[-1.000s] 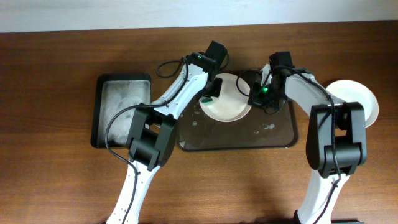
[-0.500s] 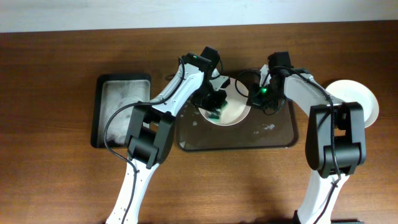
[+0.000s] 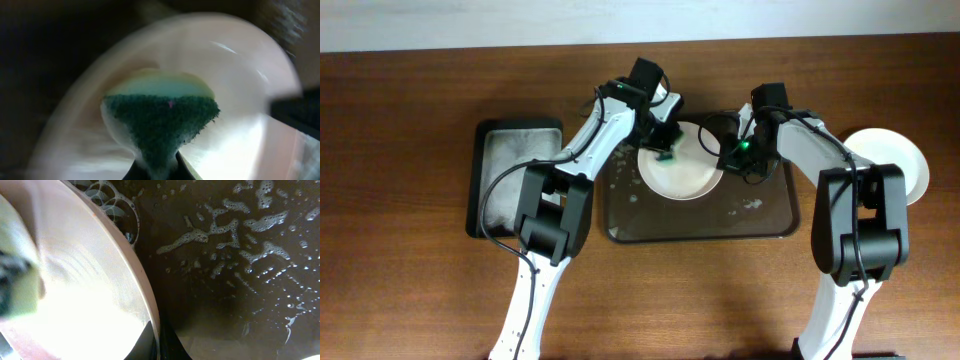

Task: Clean dirty plates on tray and stack at the side
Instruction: 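Continue scrubbing the plate with the sponge in circular strokes, then withdraw the sponge with left gripper back over the soapy tray, then carry the plate right with right gripper and stack it on the pile, then drop the sponge into the soapy tray and raise left gripper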

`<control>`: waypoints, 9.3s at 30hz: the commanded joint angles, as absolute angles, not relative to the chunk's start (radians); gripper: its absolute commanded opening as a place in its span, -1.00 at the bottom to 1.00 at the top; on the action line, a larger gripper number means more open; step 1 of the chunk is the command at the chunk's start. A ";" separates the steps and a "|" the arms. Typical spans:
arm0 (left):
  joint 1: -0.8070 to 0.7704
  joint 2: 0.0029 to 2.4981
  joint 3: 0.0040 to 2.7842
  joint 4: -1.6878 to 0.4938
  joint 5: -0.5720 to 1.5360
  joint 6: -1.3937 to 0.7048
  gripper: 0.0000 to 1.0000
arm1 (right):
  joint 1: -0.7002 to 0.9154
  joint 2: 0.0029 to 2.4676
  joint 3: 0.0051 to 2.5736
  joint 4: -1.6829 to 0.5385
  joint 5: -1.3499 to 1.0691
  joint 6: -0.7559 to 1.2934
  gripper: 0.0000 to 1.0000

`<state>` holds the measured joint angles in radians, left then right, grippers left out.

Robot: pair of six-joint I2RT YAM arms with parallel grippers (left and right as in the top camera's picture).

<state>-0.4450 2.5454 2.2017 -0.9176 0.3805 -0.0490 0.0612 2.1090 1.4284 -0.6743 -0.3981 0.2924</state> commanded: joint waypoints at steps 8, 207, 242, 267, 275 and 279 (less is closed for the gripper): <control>-0.458 2.586 2.214 -1.048 -0.030 -0.086 -0.99 | 0.059 2.118 1.417 -0.676 -0.382 0.293 -0.92; -0.239 2.040 2.125 -1.421 -0.093 -0.236 -0.99 | -0.187 1.674 1.459 -0.962 -0.029 0.343 -0.92; -0.248 2.040 2.125 -1.421 -0.091 -0.235 -0.99 | -0.792 2.038 1.455 -0.727 -0.138 0.356 -0.92; -0.216 1.952 2.125 -1.571 -0.181 -0.260 -0.99 | -0.665 1.590 1.497 -0.861 -0.225 0.276 0.27; -0.066 1.933 2.096 -1.613 -0.192 -0.234 -0.99 | -0.422 1.529 1.497 -0.884 -0.194 0.239 0.48; 0.009 1.934 2.001 -1.511 -0.188 -0.229 -0.99 | -0.316 1.531 1.497 -0.884 -0.132 0.239 0.54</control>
<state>-0.0395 1.9461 2.0735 -1.5585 -0.1741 -0.2432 -0.3805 1.5261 1.4952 -0.8829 -0.1928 0.2527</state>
